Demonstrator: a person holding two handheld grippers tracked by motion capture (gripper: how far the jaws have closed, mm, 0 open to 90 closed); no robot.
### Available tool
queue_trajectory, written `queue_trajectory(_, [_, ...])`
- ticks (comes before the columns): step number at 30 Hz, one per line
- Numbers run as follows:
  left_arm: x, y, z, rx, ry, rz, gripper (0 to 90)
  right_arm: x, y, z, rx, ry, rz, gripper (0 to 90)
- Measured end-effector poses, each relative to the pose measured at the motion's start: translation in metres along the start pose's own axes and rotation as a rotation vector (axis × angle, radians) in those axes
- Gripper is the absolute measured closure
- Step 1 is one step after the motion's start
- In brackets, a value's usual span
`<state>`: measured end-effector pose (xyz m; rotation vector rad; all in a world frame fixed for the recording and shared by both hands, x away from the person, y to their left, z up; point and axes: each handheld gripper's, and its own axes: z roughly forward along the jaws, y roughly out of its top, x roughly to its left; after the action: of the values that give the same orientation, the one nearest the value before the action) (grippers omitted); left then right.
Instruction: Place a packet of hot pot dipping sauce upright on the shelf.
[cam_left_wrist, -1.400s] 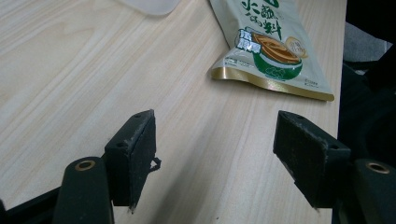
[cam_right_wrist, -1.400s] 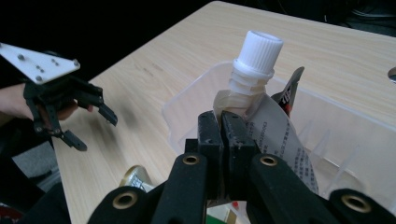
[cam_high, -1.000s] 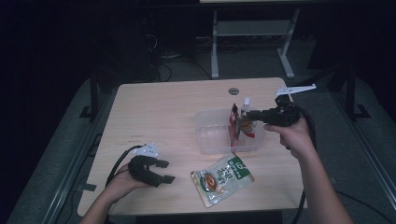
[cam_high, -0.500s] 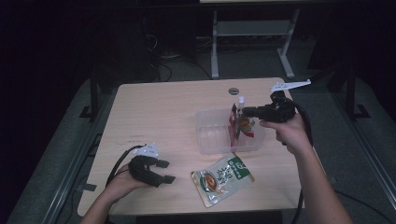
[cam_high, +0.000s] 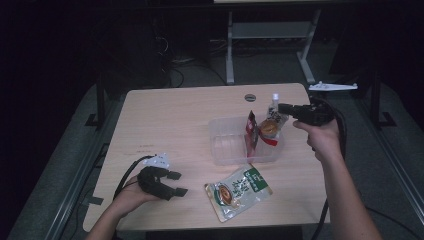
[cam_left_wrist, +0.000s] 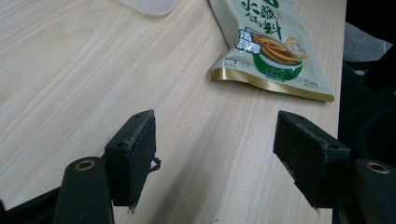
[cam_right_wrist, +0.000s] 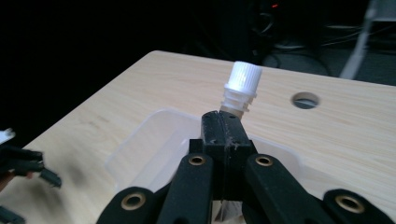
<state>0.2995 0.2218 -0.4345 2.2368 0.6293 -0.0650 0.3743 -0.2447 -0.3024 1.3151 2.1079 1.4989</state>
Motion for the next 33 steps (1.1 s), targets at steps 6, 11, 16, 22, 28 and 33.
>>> queue_trajectory(6, [-0.001, 0.001, 0.002, 0.011, -0.005, -0.002, 29.6, 0.006, -0.007, 0.001, 0.012, -0.038, -0.023, 90.0])
queue_trajectory(11, [-0.001, 0.001, 0.002, 0.012, -0.004, -0.003, 29.6, 0.014, -0.007, 0.009, 0.035, 0.017, -0.029, 90.0])
queue_trajectory(16, [-0.001, 0.0, 0.001, 0.012, -0.005, -0.003, 29.6, 0.024, -0.003, 0.023, 0.042, 0.032, -0.039, 90.0])
queue_trajectory(22, [0.0, 0.0, 0.0, 0.01, -0.003, -0.005, 29.6, 0.033, 0.001, 0.044, 0.043, 0.055, -0.043, 90.0])
queue_trajectory(28, [0.0, 0.0, 0.0, 0.01, -0.003, -0.004, 29.6, 0.036, 0.008, 0.056, 0.039, 0.058, -0.029, 90.0])
queue_trajectory(33, [-0.001, -0.001, 0.0, 0.014, -0.006, -0.006, 29.6, 0.034, 0.008, 0.056, 0.036, 0.039, -0.04, 90.0])
